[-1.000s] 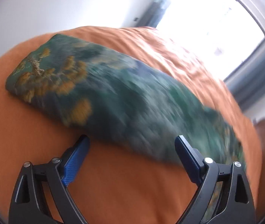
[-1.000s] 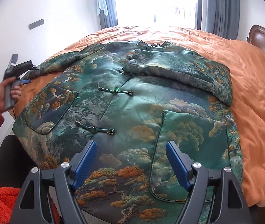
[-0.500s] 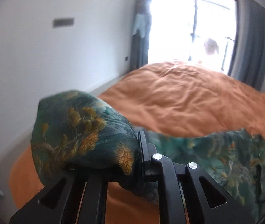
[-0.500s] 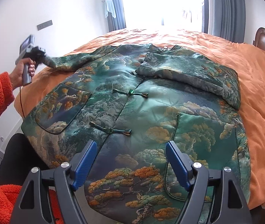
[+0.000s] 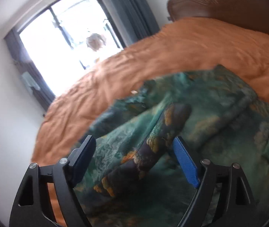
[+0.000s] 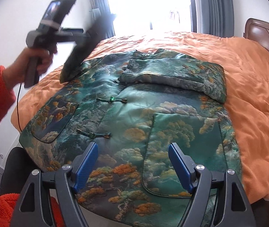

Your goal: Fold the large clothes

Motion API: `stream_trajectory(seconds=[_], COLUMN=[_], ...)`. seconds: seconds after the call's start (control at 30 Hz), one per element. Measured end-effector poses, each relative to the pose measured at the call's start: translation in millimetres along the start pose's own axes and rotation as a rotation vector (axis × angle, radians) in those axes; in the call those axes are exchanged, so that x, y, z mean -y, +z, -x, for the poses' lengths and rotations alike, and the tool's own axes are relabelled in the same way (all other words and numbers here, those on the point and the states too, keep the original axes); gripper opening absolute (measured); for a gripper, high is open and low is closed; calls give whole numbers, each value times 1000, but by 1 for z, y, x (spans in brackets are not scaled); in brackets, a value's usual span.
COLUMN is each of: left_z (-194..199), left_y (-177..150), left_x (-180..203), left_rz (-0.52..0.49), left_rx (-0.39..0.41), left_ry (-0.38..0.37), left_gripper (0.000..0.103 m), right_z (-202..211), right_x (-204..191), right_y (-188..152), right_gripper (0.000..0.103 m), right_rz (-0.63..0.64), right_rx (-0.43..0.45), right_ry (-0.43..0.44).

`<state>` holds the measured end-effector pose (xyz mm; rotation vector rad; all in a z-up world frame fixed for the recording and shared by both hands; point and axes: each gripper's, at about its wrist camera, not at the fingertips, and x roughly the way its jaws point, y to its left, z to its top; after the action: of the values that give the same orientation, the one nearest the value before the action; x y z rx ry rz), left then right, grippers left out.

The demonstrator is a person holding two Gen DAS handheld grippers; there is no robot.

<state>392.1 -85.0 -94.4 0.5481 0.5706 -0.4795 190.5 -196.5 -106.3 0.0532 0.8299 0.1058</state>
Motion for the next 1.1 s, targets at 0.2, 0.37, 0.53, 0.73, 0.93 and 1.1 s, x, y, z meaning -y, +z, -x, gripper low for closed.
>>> stream_trajectory(seconds=[0.2, 0.37, 0.53, 0.73, 0.93, 1.1], left_z=[13, 55, 75, 89, 86, 64], left_y=[-69, -108, -137, -160, -174, -166], left_x=[5, -37, -63, -74, -90, -109], left_rz=[130, 337, 487, 549, 597, 646], left_rx=[-135, -157, -142, -125, -123, -157], left_ry=[-162, -134, -95, -68, -72, -75], left_gripper=[85, 86, 86, 86, 86, 86], right_z=[2, -33, -133, -243, -210, -257], right_x=[31, 61, 69, 36, 17, 20], right_y=[14, 74, 149, 172, 209, 186], right_gripper=[79, 79, 77, 25, 13, 39], right_rz=[-44, -198, -373, -334, -191, -132], right_rx=[17, 16, -72, -285, -85, -251], right_ry=[-22, 141, 317, 237, 160, 52])
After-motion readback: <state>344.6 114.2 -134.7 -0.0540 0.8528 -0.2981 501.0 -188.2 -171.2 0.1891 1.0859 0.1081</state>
